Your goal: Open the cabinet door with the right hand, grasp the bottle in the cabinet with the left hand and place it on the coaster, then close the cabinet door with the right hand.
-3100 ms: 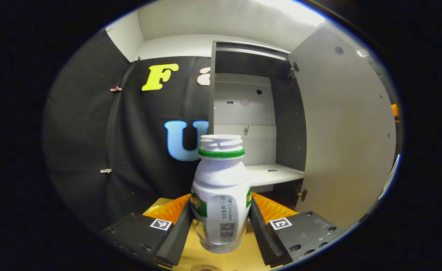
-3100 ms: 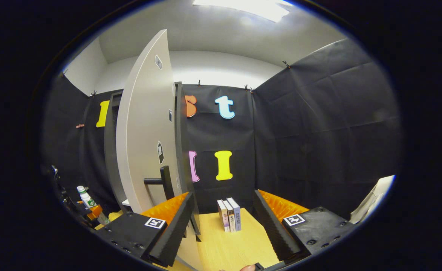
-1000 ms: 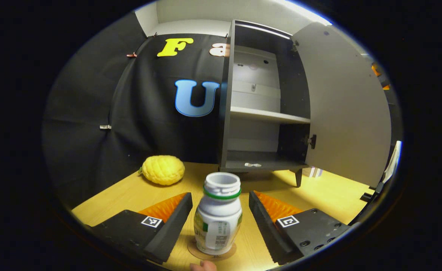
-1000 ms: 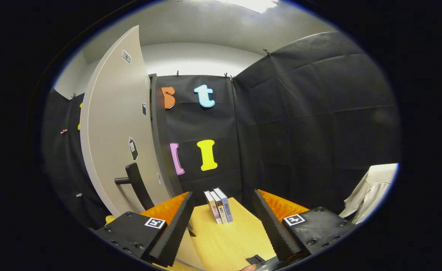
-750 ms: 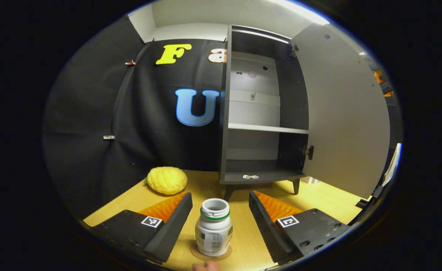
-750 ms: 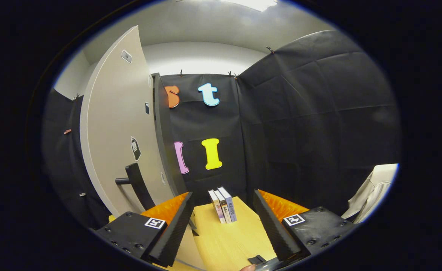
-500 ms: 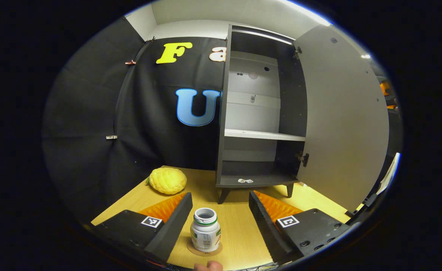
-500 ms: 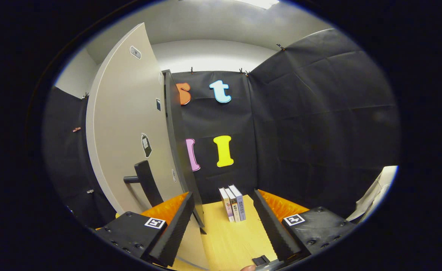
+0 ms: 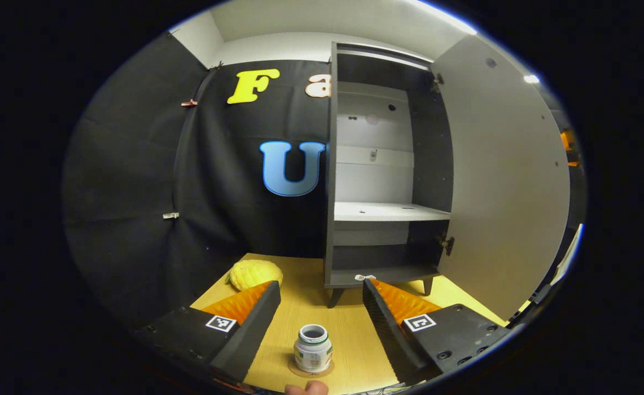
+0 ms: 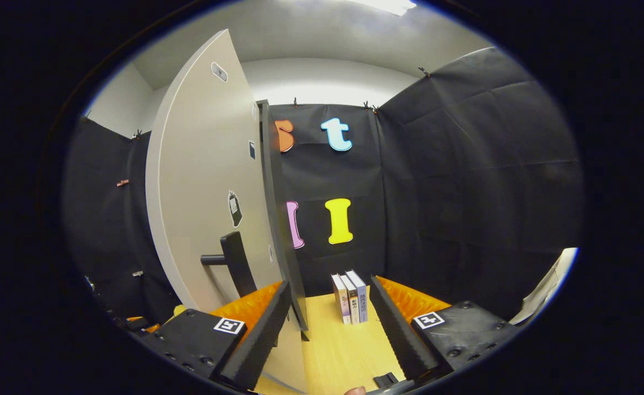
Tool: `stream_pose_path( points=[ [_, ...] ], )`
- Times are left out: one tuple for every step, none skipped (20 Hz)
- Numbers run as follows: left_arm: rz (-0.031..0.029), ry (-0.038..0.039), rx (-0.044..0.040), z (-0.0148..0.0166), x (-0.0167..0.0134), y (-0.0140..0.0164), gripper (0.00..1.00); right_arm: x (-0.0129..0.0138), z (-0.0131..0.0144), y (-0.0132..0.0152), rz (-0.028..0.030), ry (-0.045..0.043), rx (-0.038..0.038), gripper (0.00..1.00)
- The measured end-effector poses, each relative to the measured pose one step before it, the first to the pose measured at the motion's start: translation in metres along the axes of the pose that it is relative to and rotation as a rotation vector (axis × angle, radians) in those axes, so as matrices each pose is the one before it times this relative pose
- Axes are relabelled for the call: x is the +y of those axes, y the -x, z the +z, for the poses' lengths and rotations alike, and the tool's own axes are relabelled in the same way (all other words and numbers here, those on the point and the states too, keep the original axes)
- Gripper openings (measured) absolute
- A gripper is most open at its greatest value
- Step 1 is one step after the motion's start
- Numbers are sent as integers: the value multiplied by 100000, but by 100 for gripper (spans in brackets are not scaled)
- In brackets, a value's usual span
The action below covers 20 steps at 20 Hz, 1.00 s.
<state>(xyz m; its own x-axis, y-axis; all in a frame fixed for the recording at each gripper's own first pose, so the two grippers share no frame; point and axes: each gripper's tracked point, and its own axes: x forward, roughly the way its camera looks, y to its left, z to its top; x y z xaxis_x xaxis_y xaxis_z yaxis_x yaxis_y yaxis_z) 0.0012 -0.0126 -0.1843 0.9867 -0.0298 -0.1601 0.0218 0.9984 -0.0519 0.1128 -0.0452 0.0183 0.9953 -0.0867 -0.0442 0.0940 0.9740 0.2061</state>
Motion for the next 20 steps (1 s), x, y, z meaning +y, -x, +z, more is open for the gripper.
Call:
stream_pose_path(
  points=[
    [760, 1104, 272, 397, 349, -28, 95, 1034, -215, 271, 466, -568, 42, 95],
    [709, 313, -160, 408, 340, -28, 95, 1411, -141, 625, 1079, 154, 413, 95],
    [405, -430, -496, 474, 235, -88, 95, 1352, -185, 415, 1352, 77, -195, 95],
    [324, -863, -404, 251, 164, 39, 95, 1215, -148, 181, 1565, 276, 67, 95],
    [540, -1043, 25, 249, 284, -92, 95, 1334, -320, 20, 1314, -579, 107, 95],
    [516, -904, 142, 10, 250, 25, 95, 1253, -311, -66, 1095, -699, 519, 95],
    [496, -439, 365, 59, 179, -40, 95, 1006, -260, -53, 339, -804, -408, 95],
    [89, -84, 1142, -208, 65, -25, 95, 928, 33, -62, 372, 474, -996, 95],
    [207, -200, 1642, -252, 51, 47, 95, 894, 65, -116, 595, 531, -1524, 95],
    [688, -542, 1108, -174, 185, 110, 95, 965, -340, -183, 752, -130, -351, 95],
    [833, -546, 274, -22, 256, 236, 95, 955, -370, -240, 1214, -1096, 76, 95],
    [239, -219, -539, 185, 71, 174, 95, 1219, -438, -209, 1714, -1129, 773, 95],
    [294, 95, -548, 115, 167, 223, 95, 1089, -213, -393, 2035, -762, 477, 95],
    [227, 405, -250, -78, 143, 143, 95, 880, -192, -480, 1516, -316, 1191, 95],
    [340, 766, -4, 52, 150, 127, 97, 964, -193, -449, 1539, 350, 615, 95],
    [-25, 1035, 72, -74, 3, -125, 97, 947, -139, -661, 1965, 991, 427, 95],
    [212, 1016, -141, 238, 17, 135, 95, 1144, -187, -562, 2238, 1056, 397, 95],
    [-16, 793, -142, 127, -5, 193, 95, 1162, -266, -810, 2700, 702, 203, 95],
    [-123, 571, -249, 328, -80, -1, 95, 1107, -395, -892, 2477, 96, 778, 95],
    [-241, 187, -177, 85, 16, 119, 95, 1129, -604, -963, 2907, -780, 1285, 95]
  ],
)
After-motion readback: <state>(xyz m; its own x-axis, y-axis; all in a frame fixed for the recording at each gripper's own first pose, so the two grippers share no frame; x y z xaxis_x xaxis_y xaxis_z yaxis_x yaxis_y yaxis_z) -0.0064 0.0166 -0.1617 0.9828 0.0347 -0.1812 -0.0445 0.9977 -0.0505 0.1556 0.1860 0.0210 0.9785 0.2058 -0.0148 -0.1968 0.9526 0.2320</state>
